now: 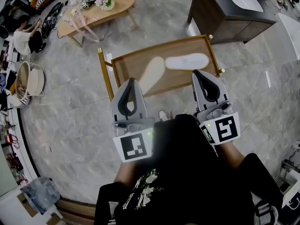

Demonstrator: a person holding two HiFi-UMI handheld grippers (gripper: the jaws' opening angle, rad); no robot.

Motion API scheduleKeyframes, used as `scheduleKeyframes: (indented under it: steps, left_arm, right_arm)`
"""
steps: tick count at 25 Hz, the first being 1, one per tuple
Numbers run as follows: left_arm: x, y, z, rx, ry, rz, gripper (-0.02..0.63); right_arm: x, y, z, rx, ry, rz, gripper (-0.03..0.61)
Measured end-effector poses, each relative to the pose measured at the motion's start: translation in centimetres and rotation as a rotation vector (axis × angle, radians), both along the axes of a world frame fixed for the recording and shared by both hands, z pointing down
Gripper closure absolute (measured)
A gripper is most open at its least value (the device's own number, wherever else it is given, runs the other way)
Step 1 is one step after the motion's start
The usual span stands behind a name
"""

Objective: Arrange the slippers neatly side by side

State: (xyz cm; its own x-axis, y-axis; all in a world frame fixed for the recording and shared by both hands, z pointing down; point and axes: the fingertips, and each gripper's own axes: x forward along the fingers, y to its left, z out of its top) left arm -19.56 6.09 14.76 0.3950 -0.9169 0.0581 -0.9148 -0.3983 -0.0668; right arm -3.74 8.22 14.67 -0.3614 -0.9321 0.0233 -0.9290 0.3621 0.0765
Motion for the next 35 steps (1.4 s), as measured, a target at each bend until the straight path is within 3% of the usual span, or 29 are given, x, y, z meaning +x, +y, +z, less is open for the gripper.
scheduleKeyframes:
  steps: [16, 20, 27, 35]
  left_arm:
    - [-1.3, 0.3, 3.4, -0.079, -0.008, 0.021, 0.612]
    - [-1.4, -0.5, 5.1, -0.142, -0.020, 0.048, 0.612]
    - [1.9, -1.4, 6.5, -0.171, -0.041, 0.123, 0.612]
    - [4.4, -3.0, 6.5, -0.189, -0.077, 0.108, 0.612]
  right_arm:
    - [0.4, -0.3, 1.9, -0.062, 0.047, 0.045, 0.580]
    - [-0.2, -0.6, 2.1, -0.077, 0.054, 0.062, 0.580]
    - [5.0, 0.3, 4.4, -0.140, 0.050, 0.178, 0.580]
    - [8.9, -2.3, 5.5, -0.156, 0.036, 0.186, 0.580]
